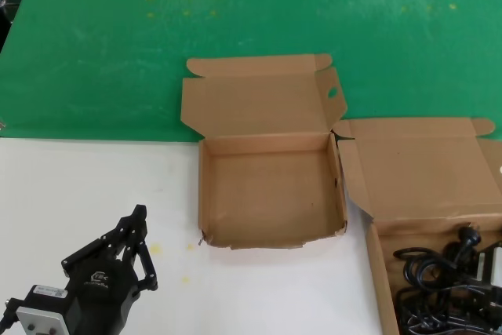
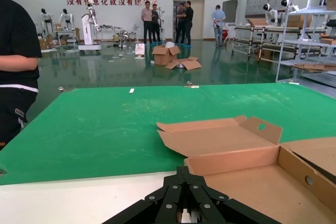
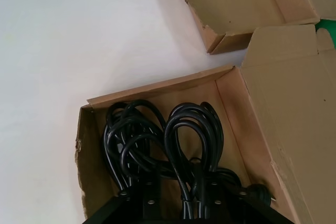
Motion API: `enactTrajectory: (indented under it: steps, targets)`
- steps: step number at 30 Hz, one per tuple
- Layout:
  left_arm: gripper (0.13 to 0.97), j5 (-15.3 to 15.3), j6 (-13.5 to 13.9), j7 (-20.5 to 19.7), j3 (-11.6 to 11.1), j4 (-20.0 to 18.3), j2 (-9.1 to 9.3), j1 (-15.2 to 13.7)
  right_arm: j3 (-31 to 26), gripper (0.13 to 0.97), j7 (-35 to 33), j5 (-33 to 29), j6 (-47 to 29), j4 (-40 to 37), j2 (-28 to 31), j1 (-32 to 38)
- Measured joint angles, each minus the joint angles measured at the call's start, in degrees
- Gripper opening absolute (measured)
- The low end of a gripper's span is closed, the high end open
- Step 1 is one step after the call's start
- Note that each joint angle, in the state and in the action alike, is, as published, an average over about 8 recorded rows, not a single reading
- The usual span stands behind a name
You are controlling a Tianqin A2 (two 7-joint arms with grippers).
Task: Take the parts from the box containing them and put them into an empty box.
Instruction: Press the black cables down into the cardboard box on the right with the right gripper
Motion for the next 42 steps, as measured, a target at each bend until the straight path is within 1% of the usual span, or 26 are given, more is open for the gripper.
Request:
enactTrajectory:
  steps: [8,9,17,27,39,42]
  targets:
    - [0.133,0.0,0.0,0.0,0.0,0.0,0.00,0.0,0.5,0.258,-0.8,-0.2,0.6,-1.0,-1.0,-0.1]
    - [0.133,0.0,0.0,0.0,0.0,0.0,0.00,0.0,0.6,0.258,-0.9,-0.2,0.6,-1.1,-1.1,-0.1]
    - [0.133,0.0,0.0,0.0,0.0,0.0,0.00,0.0,1.2,0.171,0.0,-0.5,-0.5,0.6,-1.3,0.6]
    - [0.132,0.0,0.0,0.0,0.0,0.0,0.00,0.0,2.1,0.150,2.3,-0.7,-2.9,3.5,-1.2,2.0]
    - [0.132,0.0,0.0,0.0,0.0,0.0,0.00,0.0,1.8,0.158,2.4,-1.9,-2.8,2.3,-2.3,2.4]
    - [0.132,0.0,0.0,0.0,0.0,0.0,0.00,0.0,1.7,0.183,2.4,-2.1,-2.7,1.8,-2.7,2.5]
